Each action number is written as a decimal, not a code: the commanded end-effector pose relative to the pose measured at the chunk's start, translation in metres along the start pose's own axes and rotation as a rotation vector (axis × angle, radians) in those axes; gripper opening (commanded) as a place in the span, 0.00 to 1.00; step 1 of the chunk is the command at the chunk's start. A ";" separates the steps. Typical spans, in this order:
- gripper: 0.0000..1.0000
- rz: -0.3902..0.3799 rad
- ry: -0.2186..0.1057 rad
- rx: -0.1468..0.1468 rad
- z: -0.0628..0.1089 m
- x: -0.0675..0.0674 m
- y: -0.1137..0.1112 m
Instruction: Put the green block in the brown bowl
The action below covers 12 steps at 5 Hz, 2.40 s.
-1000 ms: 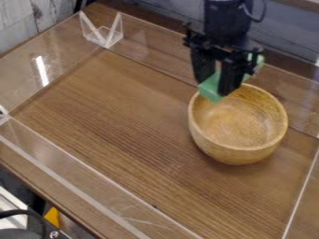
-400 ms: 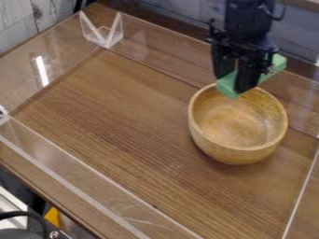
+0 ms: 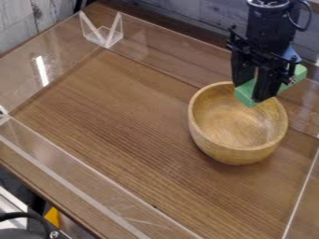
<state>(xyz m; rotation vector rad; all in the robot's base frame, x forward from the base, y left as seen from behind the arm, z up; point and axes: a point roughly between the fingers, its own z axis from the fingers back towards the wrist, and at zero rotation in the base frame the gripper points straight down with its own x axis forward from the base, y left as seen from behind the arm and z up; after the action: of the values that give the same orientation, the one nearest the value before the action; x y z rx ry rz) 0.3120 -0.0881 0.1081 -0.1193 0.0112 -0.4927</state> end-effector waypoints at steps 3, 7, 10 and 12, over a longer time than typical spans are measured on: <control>0.00 -0.040 -0.004 0.003 -0.020 0.006 -0.011; 1.00 -0.003 -0.024 0.017 0.015 -0.001 -0.015; 0.00 0.046 -0.008 0.035 0.041 -0.038 -0.007; 1.00 0.173 -0.014 0.034 0.053 -0.048 -0.001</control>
<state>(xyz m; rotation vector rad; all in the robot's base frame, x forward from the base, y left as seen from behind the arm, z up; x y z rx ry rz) 0.2697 -0.0620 0.1463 -0.0887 0.0496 -0.3229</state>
